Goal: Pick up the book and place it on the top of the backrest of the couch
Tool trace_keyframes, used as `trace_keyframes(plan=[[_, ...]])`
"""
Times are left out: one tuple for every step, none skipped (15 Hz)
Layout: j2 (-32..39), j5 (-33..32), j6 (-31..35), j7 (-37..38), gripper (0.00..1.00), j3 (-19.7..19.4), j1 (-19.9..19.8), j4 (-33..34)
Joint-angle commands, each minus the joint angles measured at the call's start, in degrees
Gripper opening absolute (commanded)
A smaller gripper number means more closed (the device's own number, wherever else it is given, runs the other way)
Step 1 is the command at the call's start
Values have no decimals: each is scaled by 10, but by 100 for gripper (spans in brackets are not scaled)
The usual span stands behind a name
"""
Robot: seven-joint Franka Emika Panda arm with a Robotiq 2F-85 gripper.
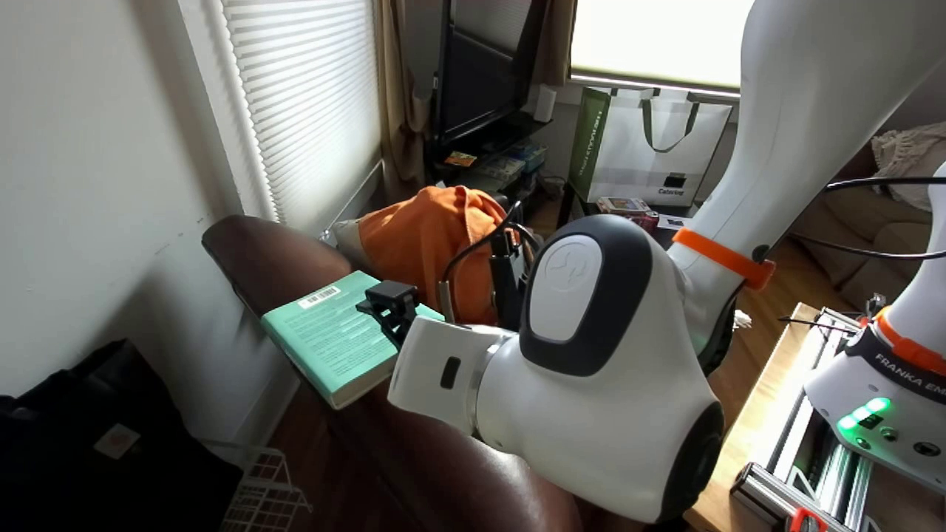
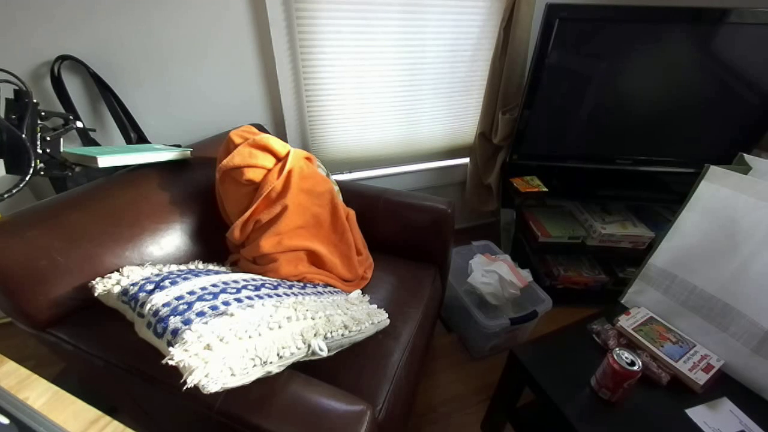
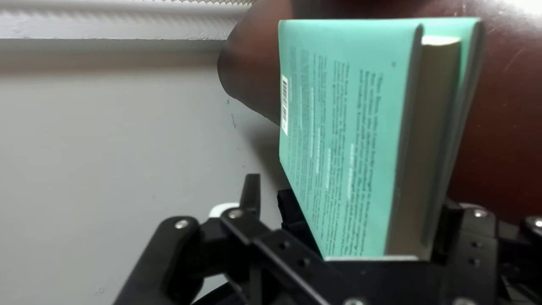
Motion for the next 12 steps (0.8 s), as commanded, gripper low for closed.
trace_keyframes(plan=[[8, 27, 22, 1, 100, 13, -12, 3], [9, 40, 26, -2, 100, 15, -14, 1], [9, 51, 33, -3, 100, 16, -16, 1], [9, 63, 41, -6, 100, 17, -18, 0], [9, 76, 50, -8, 100, 18, -21, 0], [7, 88, 61, -9, 100, 19, -23, -2], [3, 104, 80, -14, 100, 22, -28, -5], [-2, 119, 99, -18, 100, 25, -32, -9], [-11, 135, 120, -23, 100, 29, -37, -15], [-19, 143, 145, -24, 100, 32, -42, -20], [-33, 157, 168, -31, 100, 36, -47, -27], [-46, 163, 192, -33, 100, 39, -50, -35]])
